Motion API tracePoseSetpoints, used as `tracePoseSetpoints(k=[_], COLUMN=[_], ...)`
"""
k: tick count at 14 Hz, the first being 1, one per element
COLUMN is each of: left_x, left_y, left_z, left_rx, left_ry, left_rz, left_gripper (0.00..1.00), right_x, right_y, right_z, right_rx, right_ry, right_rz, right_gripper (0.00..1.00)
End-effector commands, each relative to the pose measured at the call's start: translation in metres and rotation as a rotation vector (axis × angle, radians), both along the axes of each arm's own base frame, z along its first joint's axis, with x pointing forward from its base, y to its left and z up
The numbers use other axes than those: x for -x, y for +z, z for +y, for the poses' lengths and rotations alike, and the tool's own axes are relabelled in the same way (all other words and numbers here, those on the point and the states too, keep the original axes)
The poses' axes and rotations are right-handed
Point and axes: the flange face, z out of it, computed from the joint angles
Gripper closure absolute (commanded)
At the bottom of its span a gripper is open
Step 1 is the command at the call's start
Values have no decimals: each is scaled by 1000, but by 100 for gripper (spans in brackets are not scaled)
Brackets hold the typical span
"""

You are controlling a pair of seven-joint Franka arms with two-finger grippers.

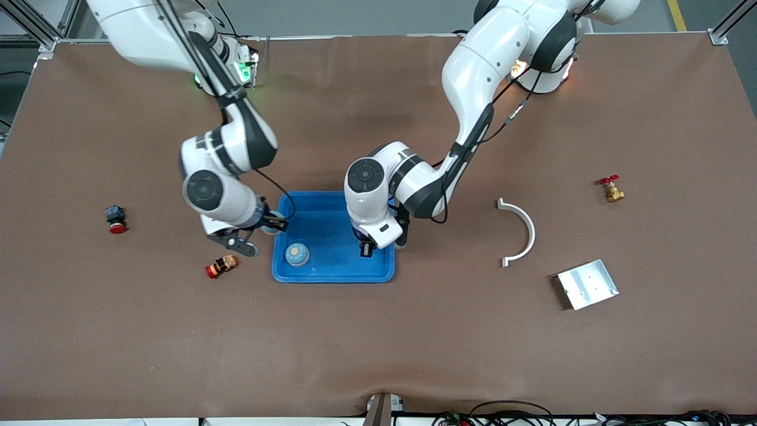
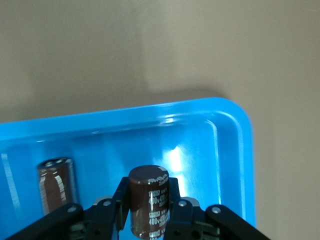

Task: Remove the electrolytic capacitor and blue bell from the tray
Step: 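Carry the capacitor toward the white arc while the right gripper carries the bell, then set the bell beside the red button with the right gripper, return to tray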

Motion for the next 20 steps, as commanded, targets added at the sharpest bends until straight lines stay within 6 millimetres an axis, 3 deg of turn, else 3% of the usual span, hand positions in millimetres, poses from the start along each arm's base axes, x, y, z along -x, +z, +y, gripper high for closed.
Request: tracePoseSetpoints(k=[1, 4, 7, 11, 14, 15, 17, 20], left_x=[0, -2, -4, 3, 9, 8, 15, 11], left_y=[49, 69, 73, 76, 103, 120, 130, 127], left_z=[9, 20, 40, 93, 140, 168, 196, 218], left_rx=[-17, -51, -94, -142, -113, -95, -65, -69], left_ry=[-161, -344, -515, -835, -997, -1033, -1125, -1223], left_rz=[23, 37, 90, 211, 150, 89, 43, 27], left_gripper=[100, 100, 100, 100, 100, 100, 100, 100], right_x=[-4, -6, -2, 18, 26, 27, 29, 29], right_y=[12, 1, -8, -41, -65, -69, -72, -73], right_z=[-84, -197, -275, -323, -326, -329, -336, -335], right_rx=[-50, -122, -132, -101, -104, -102, -101, -102], right_ry=[136, 307, 417, 528, 528, 529, 535, 534], right_rz=[37, 26, -7, -10, 3, 9, 17, 19], right_gripper=[100, 100, 100, 100, 95, 91, 86, 0])
